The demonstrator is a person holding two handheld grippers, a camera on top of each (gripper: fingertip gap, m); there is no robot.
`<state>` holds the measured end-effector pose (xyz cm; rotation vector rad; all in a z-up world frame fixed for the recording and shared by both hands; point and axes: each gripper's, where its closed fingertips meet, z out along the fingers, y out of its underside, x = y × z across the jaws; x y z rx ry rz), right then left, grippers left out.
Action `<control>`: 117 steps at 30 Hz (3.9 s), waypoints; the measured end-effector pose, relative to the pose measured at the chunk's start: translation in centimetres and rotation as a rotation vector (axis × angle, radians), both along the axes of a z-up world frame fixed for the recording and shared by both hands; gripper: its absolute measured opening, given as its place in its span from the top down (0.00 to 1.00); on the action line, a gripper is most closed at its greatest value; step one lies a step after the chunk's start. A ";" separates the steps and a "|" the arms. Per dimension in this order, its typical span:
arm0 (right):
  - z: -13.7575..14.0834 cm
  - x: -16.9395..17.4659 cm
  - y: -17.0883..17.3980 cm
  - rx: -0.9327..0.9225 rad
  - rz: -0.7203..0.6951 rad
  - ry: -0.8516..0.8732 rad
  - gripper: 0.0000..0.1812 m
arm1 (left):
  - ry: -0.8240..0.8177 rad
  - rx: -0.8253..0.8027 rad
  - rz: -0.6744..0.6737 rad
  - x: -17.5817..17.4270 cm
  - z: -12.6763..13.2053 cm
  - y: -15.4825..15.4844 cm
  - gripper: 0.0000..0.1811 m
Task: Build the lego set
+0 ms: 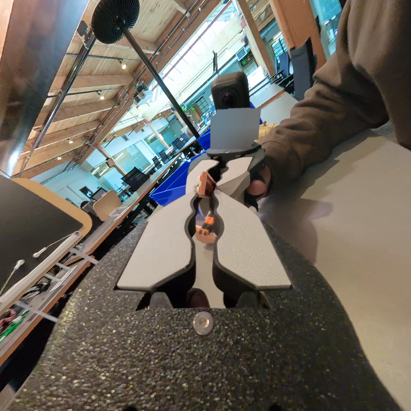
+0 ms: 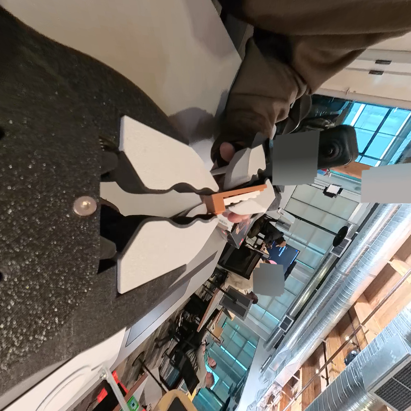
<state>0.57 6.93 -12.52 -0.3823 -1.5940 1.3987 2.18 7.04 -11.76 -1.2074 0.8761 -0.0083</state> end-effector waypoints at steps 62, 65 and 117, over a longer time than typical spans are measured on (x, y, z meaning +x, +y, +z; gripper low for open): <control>0.0 0.4 -0.8 0.556 -0.361 0.263 0.95 | 0.218 0.169 0.148 0.2 -0.4 -0.5 0.95; 0.0 0.4 -0.8 0.554 -0.359 0.256 0.95 | 0.211 0.166 0.147 0.2 -0.5 -0.5 0.96; 0.6 1.7 -1.8 0.116 -0.057 0.063 0.96 | -0.050 -0.077 0.000 0.0 -1.5 0.0 0.89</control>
